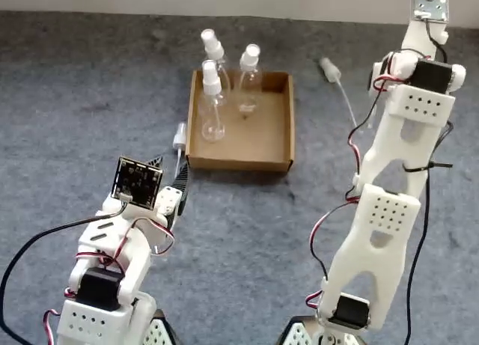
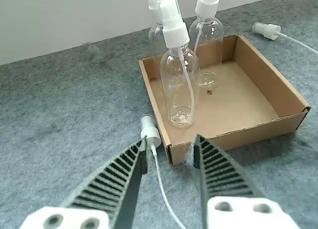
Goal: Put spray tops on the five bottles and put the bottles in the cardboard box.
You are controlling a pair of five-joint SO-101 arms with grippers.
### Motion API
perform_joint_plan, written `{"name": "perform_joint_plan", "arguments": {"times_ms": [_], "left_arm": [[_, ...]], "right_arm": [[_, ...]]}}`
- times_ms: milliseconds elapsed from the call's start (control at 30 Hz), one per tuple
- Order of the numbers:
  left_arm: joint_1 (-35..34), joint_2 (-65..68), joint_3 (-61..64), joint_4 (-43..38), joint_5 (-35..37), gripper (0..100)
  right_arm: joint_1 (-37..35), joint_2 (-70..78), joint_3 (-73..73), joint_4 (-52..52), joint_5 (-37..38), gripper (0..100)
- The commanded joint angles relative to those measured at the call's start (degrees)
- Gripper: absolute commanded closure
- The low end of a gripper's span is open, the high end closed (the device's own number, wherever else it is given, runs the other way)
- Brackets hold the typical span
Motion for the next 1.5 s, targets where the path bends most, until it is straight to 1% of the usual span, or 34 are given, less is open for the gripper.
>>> {"name": "perform_joint_plan", "arguments": {"times_ms": [0, 67, 167, 333, 367, 467, 533, 567, 667, 767, 800, 933, 1033, 1100, 1167, 1300, 1400, 1467], "left_arm": [[-0.7, -0.3, -0.4, -1.3, -0.2, 88], [-0.7, -0.3, -0.4, -1.3, -0.2, 88], [-0.7, -0.3, -0.4, -1.3, -0.2, 88], [-0.8, -0.5, -0.4, -1.3, -0.2, 88], [-0.8, -0.4, -0.4, -1.3, -0.2, 88], [-0.8, -0.3, -0.4, -1.3, -0.2, 88], [-0.8, -0.3, -0.4, -1.3, -0.2, 88], [-0.8, -0.3, -0.4, -1.3, -0.2, 88], [-0.8, -0.3, -0.4, -1.3, -0.2, 88], [-0.7, -0.3, -0.4, -1.2, -0.2, 88], [-0.6, -0.3, -0.4, -1.2, -0.2, 88], [-0.6, -0.3, -0.4, -1.1, -0.2, 88], [-0.6, -0.3, -0.4, -1.1, -0.2, 88], [-0.6, -0.3, -0.4, -1.2, -0.2, 88], [-0.6, -0.3, -0.4, -1.2, -0.2, 88], [-0.6, -0.2, -0.4, -1.2, -0.2, 88], [-0.6, -0.2, -0.4, -1.2, -0.2, 88], [-0.6, -0.2, -0.3, -1.2, -0.2, 88]], "right_arm": [[-0.3, -15.8, 24.3, 1.2, 2.8, 99.5], [-1.7, -24.5, 37.7, 1.0, 5.4, 99.5], [-5.1, -37.3, 55.9, -2.0, 5.8, 99.5], [-14.2, -59.1, 88.6, -18.5, 6.2, 99.5], [-16.7, -63.6, 95.4, -21.8, 7.4, 99.5], [-24.3, -74.8, 114.9, -28.6, 14.3, 99.5], [-28.4, -79.5, 125.7, -29.2, 17.9, 99.5], [-30.1, -81.4, 128.8, -29.8, 19.1, 99.5], [-33.3, -83.2, 132.4, -29.3, 20.0, 99.5], [-33.7, -81.6, 132.4, -29.8, 20.0, 98.0], [-33.9, -80.7, 132.1, -29.8, 20.0, 95.5], [-34.5, -77.9, 131.6, -29.8, 20.0, 78.9], [-34.5, -77.7, 131.5, -29.8, 20.3, 69.0], [-34.5, -77.7, 130.2, -29.5, 20.1, 66.6], [-34.0, -77.7, 127.5, -29.1, 20.0, 66.6], [-31.1, -77.5, 118.8, -25.1, 20.0, 66.6], [-24.0, -75.7, 107.4, -23.6, 20.0, 66.6], [-18.3, -71.4, 98.9, -23.3, 20.0, 66.6]]}}
